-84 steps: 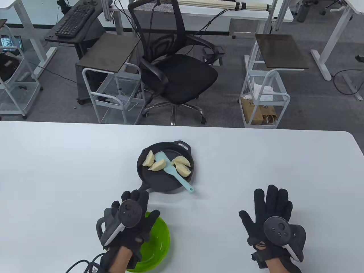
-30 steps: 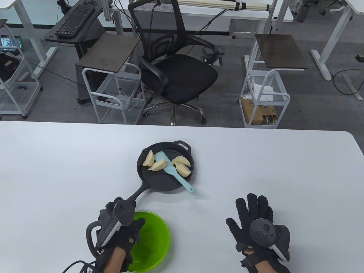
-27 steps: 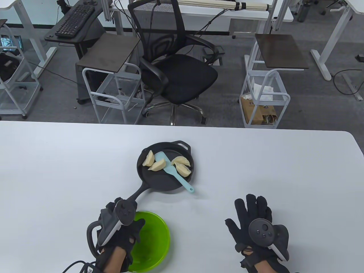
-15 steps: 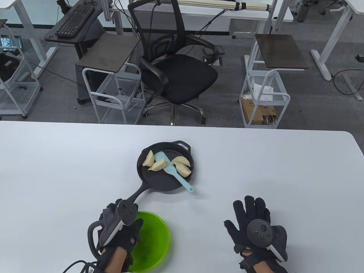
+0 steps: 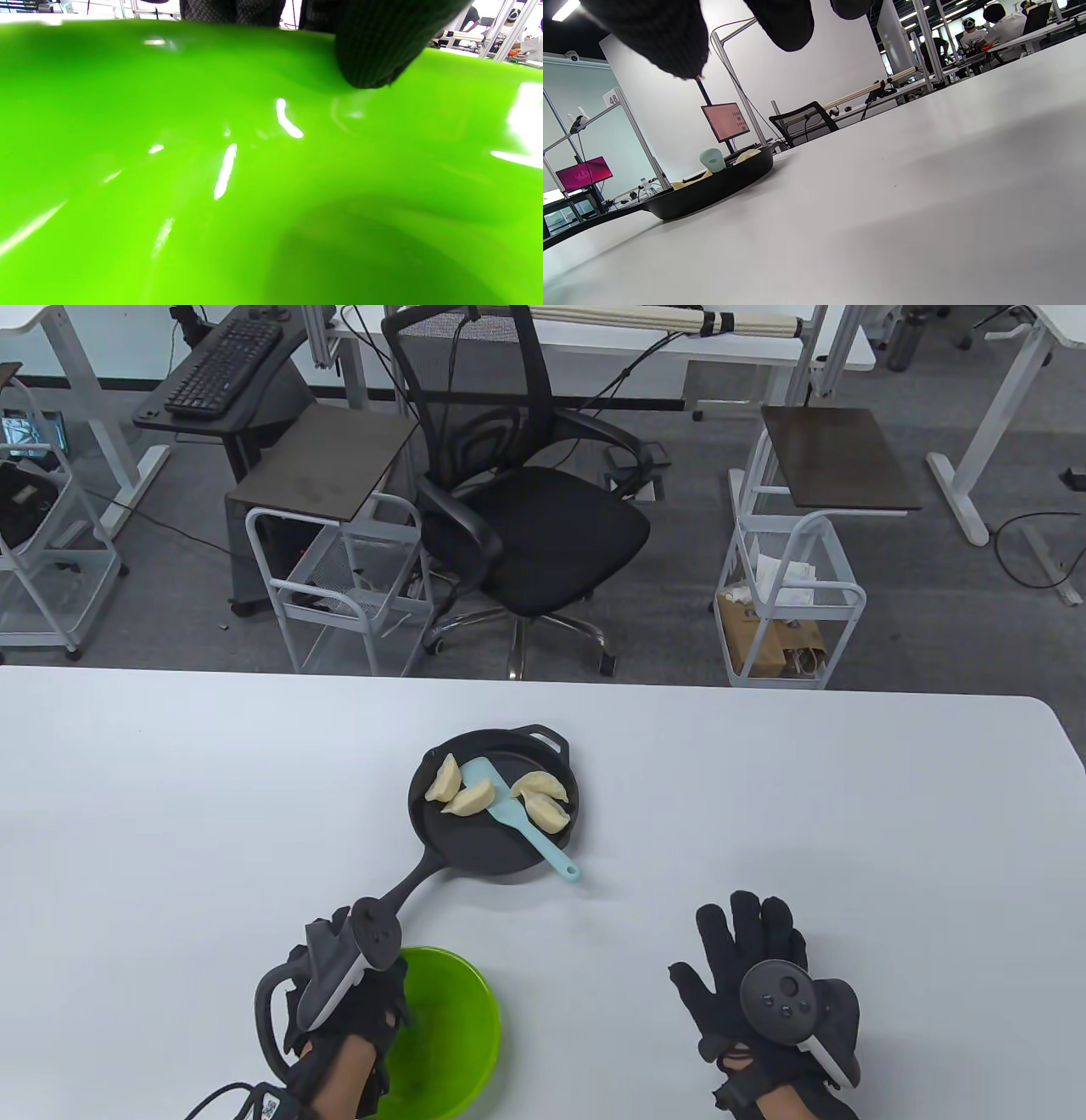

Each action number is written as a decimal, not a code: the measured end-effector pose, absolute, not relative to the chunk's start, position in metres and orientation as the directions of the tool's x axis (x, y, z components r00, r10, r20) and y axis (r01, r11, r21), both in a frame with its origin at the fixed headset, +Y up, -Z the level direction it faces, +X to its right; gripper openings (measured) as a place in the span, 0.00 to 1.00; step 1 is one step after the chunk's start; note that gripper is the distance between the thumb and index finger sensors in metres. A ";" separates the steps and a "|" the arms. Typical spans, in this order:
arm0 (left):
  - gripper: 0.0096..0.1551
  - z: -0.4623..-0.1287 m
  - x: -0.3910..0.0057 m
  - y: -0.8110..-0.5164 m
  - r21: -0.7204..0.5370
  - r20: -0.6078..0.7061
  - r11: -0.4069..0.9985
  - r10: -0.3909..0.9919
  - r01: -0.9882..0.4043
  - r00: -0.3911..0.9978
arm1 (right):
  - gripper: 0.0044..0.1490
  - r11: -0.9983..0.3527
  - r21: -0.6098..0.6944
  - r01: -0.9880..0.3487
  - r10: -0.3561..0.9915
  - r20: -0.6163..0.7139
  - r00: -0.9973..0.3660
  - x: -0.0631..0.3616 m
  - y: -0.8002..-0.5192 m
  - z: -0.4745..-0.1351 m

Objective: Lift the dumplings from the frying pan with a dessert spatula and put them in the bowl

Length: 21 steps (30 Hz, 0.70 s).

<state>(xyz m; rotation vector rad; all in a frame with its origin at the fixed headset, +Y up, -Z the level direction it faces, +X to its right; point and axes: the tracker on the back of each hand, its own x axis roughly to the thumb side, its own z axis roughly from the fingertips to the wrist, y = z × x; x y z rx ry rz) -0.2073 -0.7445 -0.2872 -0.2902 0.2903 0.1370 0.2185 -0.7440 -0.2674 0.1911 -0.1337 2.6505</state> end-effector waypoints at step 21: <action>0.25 -0.275 -0.203 -0.726 -0.145 -0.305 0.942 0.248 -0.302 0.919 | 0.46 -0.855 -0.070 -0.513 0.498 0.163 -0.852 0.223 -0.739 -0.262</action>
